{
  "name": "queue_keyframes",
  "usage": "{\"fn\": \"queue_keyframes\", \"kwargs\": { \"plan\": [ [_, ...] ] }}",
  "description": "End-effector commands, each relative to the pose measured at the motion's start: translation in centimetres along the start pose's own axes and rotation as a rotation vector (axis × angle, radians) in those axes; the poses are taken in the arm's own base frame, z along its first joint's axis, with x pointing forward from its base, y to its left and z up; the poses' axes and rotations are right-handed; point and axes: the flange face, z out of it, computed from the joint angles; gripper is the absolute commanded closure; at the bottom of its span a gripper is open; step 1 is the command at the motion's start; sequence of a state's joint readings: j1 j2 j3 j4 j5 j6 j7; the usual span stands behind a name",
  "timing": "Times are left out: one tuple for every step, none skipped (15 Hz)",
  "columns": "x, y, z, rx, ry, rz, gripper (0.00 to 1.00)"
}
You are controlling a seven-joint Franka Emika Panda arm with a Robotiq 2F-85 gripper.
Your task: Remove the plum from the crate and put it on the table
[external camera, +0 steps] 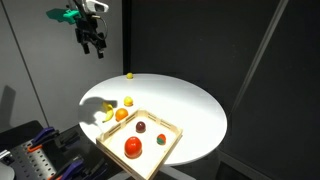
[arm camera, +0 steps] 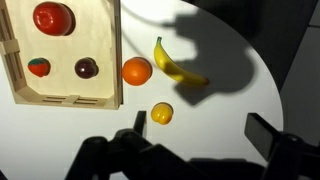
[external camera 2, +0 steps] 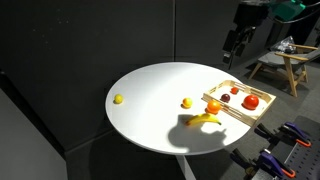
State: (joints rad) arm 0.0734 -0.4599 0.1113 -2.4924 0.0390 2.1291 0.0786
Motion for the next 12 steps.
{"fn": "queue_keyframes", "kwargs": {
  "plan": [
    [1.3,2.2,-0.5,-0.030,-0.029,0.026,0.00],
    [1.5,2.9,-0.4,-0.038,-0.025,0.037,0.00],
    [1.7,3.7,-0.3,-0.043,-0.024,0.048,0.00],
    [1.9,4.5,-0.1,-0.044,-0.025,0.062,0.00],
    [2.0,5.2,0.2,-0.045,-0.029,0.075,0.00],
    [2.1,5.9,0.4,-0.039,-0.033,0.089,0.00],
    [2.3,6.6,0.8,-0.030,-0.038,0.103,0.00],
    [2.4,7.2,1.2,-0.024,-0.044,0.117,0.00],
    [2.5,8.0,1.6,-0.016,-0.050,0.128,0.00],
    [2.6,8.6,2.0,-0.010,-0.056,0.139,0.00],
    [2.7,9.2,2.5,-0.008,-0.062,0.148,0.00],
    [2.9,9.9,2.9,-0.007,-0.069,0.157,0.00]
  ]
}}
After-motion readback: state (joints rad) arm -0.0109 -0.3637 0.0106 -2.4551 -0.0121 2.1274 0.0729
